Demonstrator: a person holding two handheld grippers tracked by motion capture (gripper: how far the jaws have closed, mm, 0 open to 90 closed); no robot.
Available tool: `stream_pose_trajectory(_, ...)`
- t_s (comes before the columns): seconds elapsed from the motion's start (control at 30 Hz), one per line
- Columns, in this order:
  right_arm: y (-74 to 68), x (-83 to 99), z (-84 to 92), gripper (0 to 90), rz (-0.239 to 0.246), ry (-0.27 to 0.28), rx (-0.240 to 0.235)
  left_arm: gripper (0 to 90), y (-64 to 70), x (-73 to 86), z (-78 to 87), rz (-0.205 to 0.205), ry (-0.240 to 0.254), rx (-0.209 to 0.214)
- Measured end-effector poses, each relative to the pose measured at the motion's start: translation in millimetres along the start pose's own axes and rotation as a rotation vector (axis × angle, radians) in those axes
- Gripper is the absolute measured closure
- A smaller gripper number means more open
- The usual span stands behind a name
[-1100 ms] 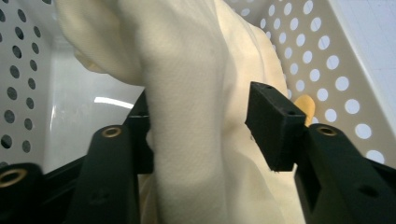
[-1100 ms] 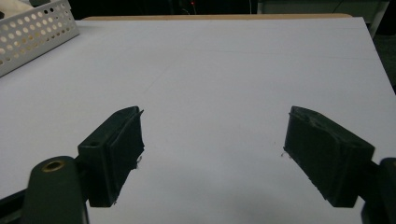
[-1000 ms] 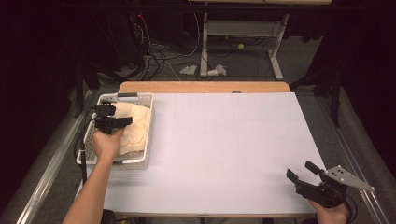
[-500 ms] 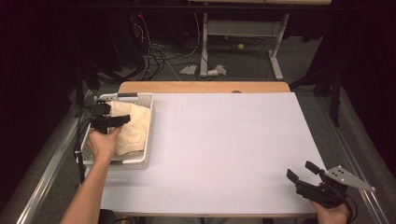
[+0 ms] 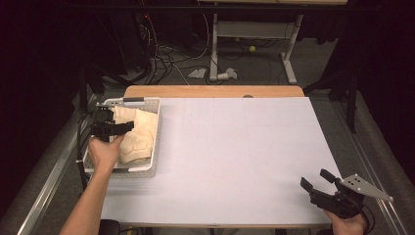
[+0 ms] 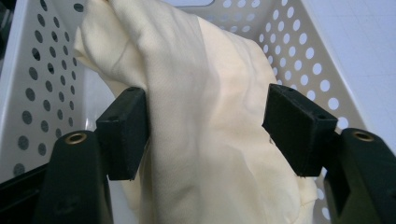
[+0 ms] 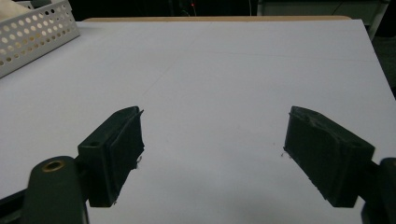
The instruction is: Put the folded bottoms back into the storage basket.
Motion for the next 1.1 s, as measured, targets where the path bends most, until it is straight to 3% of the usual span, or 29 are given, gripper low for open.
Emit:
stream_pose_trajectory(0.23, 0.0, 0.0, 0.0, 20.2, 0.000, 0.000, 0.000, 31.4, 0.2, 0.3, 8.3, -0.002, 0.030, 0.004)
stream_pose_trajectory(0.47, 0.2, 0.0, -0.1, 20.2, -0.001, -0.001, 0.002, 31.7, 3.6, 2.0, 17.3, -0.040, 0.055, 0.000)
stream_pose_trajectory(0.97, 0.3, 0.0, 0.1, 20.2, 0.000, 0.001, 0.005, 31.5, 7.3, 6.5, 36.6, -0.068, 0.091, 0.040)
stream_pose_trajectory(1.1, 0.4, 0.0, 0.0, 20.2, -0.001, 0.000, 0.004, 31.6, 8.7, 7.8, 39.4, -0.076, 0.090, 0.025)
Point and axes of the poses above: each handheld gripper's, and its own axes: z roughly backward along the jaws, x roughly out of its underside, y roughly to its right, the point moved 3 cm from there along -z, roughly forward along the jaws, and after that the axes turned 1 degree about z, right-handed, at the moved point
